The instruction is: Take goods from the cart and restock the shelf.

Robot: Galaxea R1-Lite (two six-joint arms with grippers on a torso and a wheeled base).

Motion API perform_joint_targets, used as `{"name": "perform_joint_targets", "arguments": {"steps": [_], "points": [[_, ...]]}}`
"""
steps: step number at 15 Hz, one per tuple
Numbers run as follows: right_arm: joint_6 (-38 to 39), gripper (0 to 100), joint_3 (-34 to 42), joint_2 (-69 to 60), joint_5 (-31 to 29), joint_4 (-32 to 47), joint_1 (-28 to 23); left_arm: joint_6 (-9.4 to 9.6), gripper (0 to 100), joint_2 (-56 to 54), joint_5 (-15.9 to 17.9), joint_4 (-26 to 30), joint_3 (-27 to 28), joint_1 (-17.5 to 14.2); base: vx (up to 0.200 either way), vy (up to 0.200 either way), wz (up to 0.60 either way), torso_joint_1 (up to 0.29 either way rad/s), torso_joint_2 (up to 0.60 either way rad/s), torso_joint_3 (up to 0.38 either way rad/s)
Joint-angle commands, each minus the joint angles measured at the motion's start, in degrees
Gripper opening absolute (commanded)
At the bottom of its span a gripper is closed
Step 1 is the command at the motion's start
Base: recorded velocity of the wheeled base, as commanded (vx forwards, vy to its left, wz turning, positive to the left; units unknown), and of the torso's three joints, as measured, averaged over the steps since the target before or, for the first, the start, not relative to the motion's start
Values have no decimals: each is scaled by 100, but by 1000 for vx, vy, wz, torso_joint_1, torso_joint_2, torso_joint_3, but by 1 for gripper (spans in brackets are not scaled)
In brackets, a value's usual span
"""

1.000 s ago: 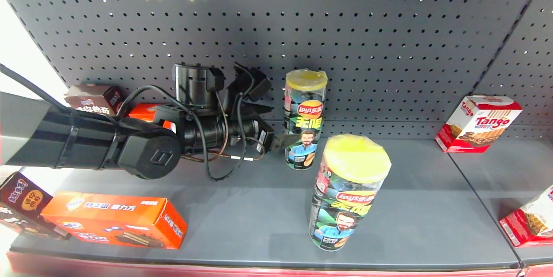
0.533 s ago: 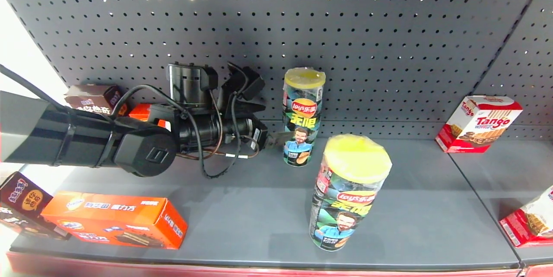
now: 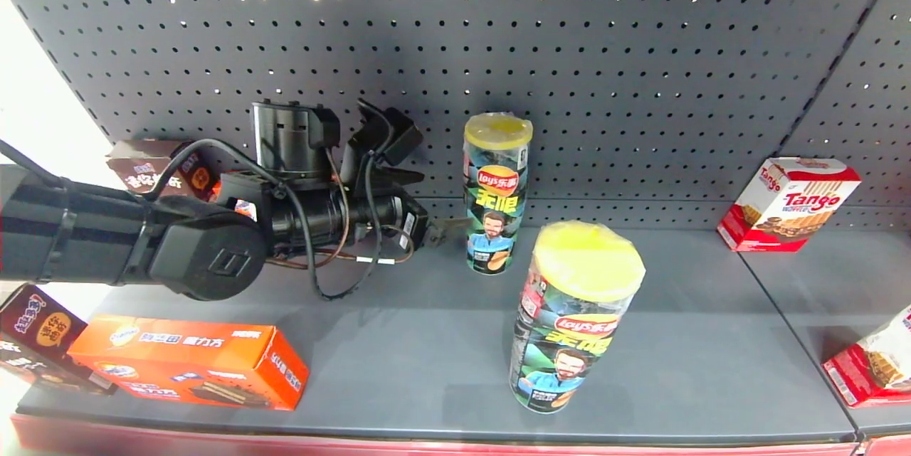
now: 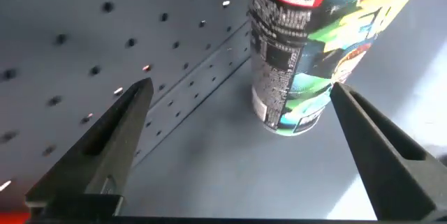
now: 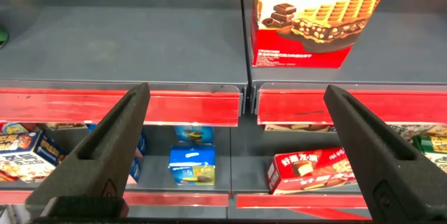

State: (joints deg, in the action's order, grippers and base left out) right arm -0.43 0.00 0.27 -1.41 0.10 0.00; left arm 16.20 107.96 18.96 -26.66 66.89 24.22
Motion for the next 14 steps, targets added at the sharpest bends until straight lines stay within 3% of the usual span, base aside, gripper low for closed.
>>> {"name": "perform_joint_targets", "arguments": {"steps": [1, 2, 5, 8, 13, 14], "points": [[-1, 100, 0, 8, 1, -1, 0, -3, 100, -293, -208, -6, -167, 39, 0, 0, 0, 0, 0, 0], [-1, 100, 0, 8, 1, -1, 0, 94, 100, -337, -551, -41, -308, 47, 0, 0, 0, 0, 0, 0], [-1, 100, 0, 8, 1, -1, 0, 340, 100, -337, -1122, -41, -484, 56, 0, 0, 0, 0, 0, 0], [-10, 100, 0, 8, 1, -10, 0, 340, 100, -196, -1263, -41, -458, 39, 0, 0, 0, 0, 0, 0], [-1, 100, 0, 8, 1, -1, 0, 76, 100, 278, -1360, -23, 79, 39, 0, 0, 0, 0, 0, 0], [-1, 100, 0, 8, 1, -1, 0, -82, 100, 392, -1439, -15, 263, 56, 0, 0, 0, 0, 0, 0]]}}
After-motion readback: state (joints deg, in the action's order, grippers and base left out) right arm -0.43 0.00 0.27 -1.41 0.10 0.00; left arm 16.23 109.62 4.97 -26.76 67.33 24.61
